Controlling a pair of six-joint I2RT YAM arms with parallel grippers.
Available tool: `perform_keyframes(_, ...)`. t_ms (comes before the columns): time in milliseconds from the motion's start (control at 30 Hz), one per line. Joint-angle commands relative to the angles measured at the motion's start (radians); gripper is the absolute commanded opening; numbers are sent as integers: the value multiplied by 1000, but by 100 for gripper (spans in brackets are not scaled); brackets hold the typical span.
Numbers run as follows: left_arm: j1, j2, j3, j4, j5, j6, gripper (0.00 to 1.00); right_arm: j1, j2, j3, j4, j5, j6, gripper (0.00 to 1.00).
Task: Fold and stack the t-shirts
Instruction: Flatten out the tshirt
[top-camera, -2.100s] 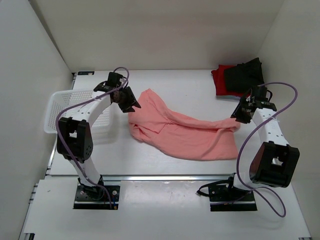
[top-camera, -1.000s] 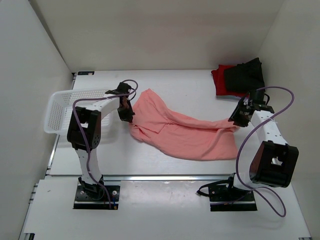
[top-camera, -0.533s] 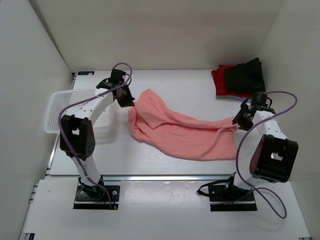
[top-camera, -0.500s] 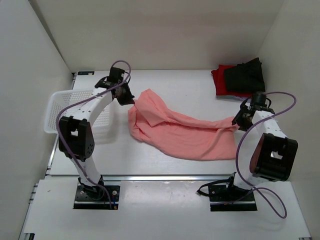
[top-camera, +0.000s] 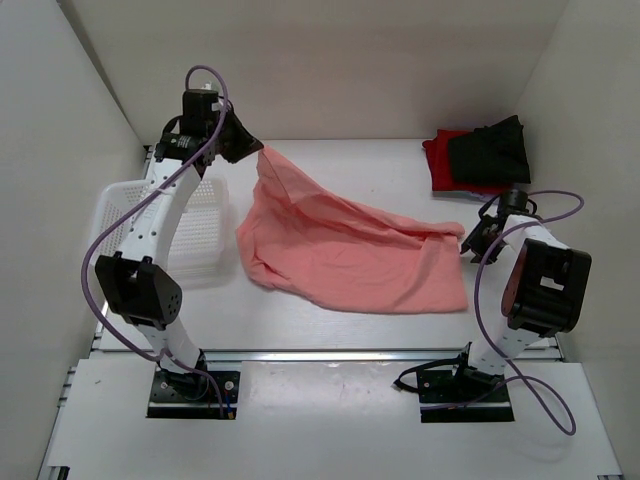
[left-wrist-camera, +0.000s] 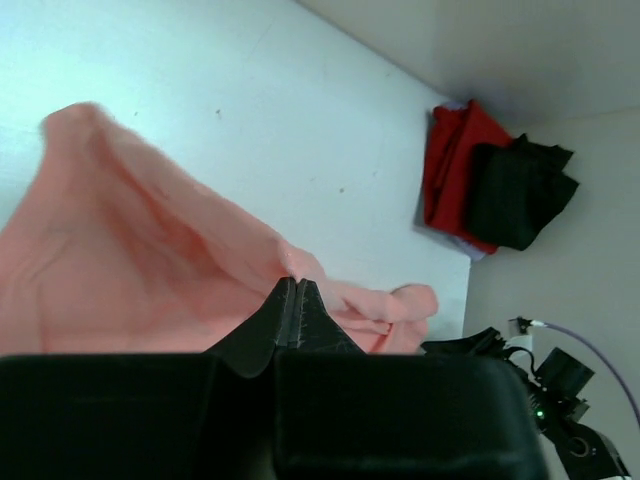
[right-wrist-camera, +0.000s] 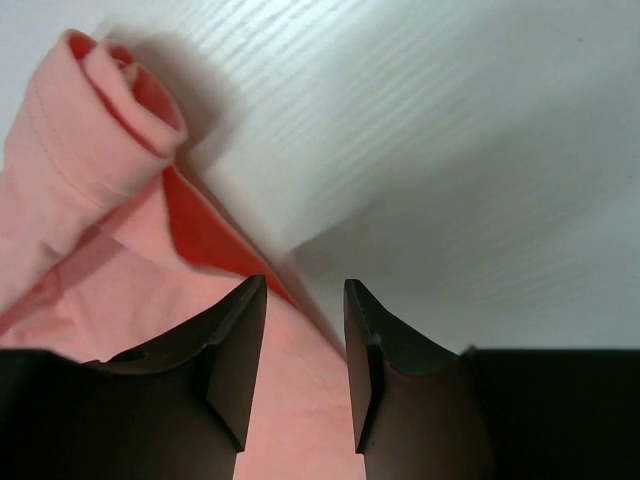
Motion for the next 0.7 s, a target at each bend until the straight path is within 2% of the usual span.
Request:
perform_keyframes(0, 18, -42, 43, -2, 24, -28, 0, 5, -14, 24, 68, -53, 16, 34)
perform_keyframes(233, 18, -41, 17, 15, 39, -33, 0, 16, 1, 55, 144, -108, 91, 37)
perform_keyframes(433, 27, -41, 18, 15, 47, -37, 0, 21, 105, 142, 180, -174, 188, 43)
perform_keyframes(467, 16, -38, 15, 7, 56, -37, 0, 30, 127, 160, 193, -182, 205, 51)
perform_keyframes(667, 24, -32, 27, 9, 53, -42, 0, 47, 227, 240, 219, -214, 232, 53)
